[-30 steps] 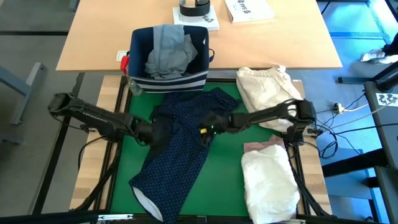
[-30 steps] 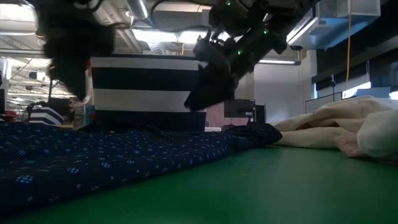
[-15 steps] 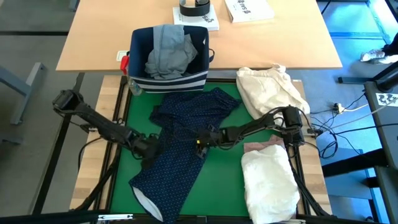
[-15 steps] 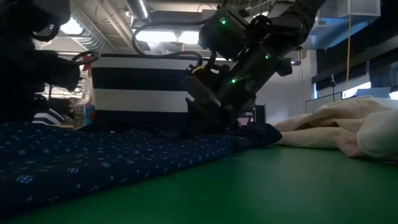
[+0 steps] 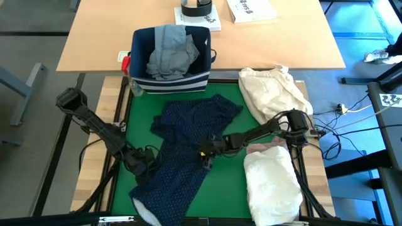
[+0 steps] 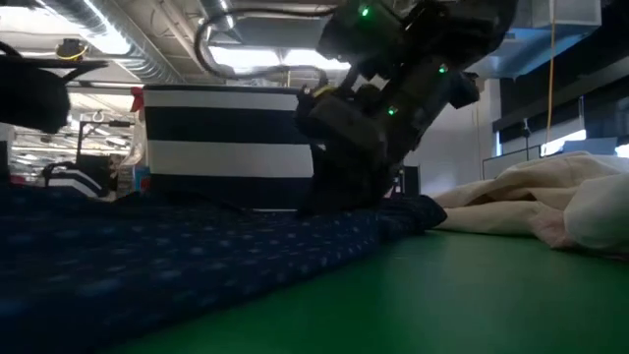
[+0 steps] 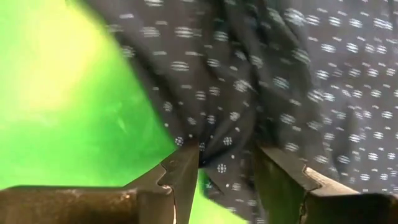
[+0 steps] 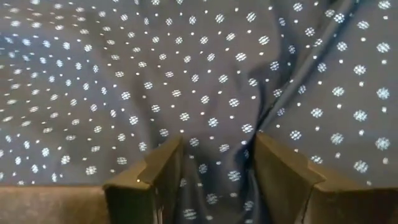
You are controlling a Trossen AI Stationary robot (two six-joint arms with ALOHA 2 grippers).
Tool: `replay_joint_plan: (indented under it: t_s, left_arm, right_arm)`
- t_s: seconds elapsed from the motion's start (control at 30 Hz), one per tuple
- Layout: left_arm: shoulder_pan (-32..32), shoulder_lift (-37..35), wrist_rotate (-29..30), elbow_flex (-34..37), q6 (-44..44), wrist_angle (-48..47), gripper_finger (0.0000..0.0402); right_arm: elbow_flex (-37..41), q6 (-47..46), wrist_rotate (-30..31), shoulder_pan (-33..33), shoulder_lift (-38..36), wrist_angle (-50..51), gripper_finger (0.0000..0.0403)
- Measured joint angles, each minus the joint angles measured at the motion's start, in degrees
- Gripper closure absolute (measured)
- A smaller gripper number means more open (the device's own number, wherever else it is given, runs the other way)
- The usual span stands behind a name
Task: Fold laundry
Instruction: Fold the blue polo shirt
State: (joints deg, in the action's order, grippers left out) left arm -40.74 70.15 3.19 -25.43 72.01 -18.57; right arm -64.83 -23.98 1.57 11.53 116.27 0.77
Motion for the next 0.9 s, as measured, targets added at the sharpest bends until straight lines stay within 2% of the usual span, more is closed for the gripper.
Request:
replay_joint_plan:
  t_s: [0.1, 0.27, 0.37, 0.5, 0.6, 0.7, 0.8, 0.9]
  left_arm:
    - [-1.02, -0.30, -2.10, -0.47, 0.95, -1.31, 0.0257]
    - [-0.57, -3.63, -2.29, -5.54, -0.26, -10.63, 0.0257]
    - [0.90, -7.05, 0.49, -10.07, -1.59, -18.48, 0.0257]
    - [3.95, -11.89, 7.56, -14.75, -1.64, -25.07, 0.0257]
    - [7.71, -15.51, 14.17, -16.00, -0.10, -25.23, 0.0257]
    - [13.06, -17.90, 17.99, -16.00, 2.74, -26.27, 0.0245]
    - [19.26, -18.44, 19.09, -16.00, 5.45, -29.29, 0.0218]
    - [25.58, -17.76, 19.03, -15.21, 8.67, -30.02, 0.0189]
  right_arm:
    - [-0.47, -1.03, -1.55, 2.12, 0.24, -3.12, 0.0210]
    - [-4.20, -1.15, -2.70, 3.28, 0.08, 0.28, 0.0210]
    - [-7.50, 2.44, -2.20, 2.06, -2.41, 4.05, 0.0210]
    - [-10.38, 9.06, -1.58, -1.01, -7.60, 11.61, 0.0210]
    - [-10.18, 14.60, -1.58, -4.00, -12.08, 17.42, 0.0210]
    - [-9.51, 21.41, -1.33, -7.41, -17.35, 22.23, 0.0210]
    - [-7.79, 27.65, -1.53, -11.23, -20.86, 25.45, 0.0210]
    - [-6.27, 31.85, -4.18, -15.55, -23.22, 25.82, 0.0210]
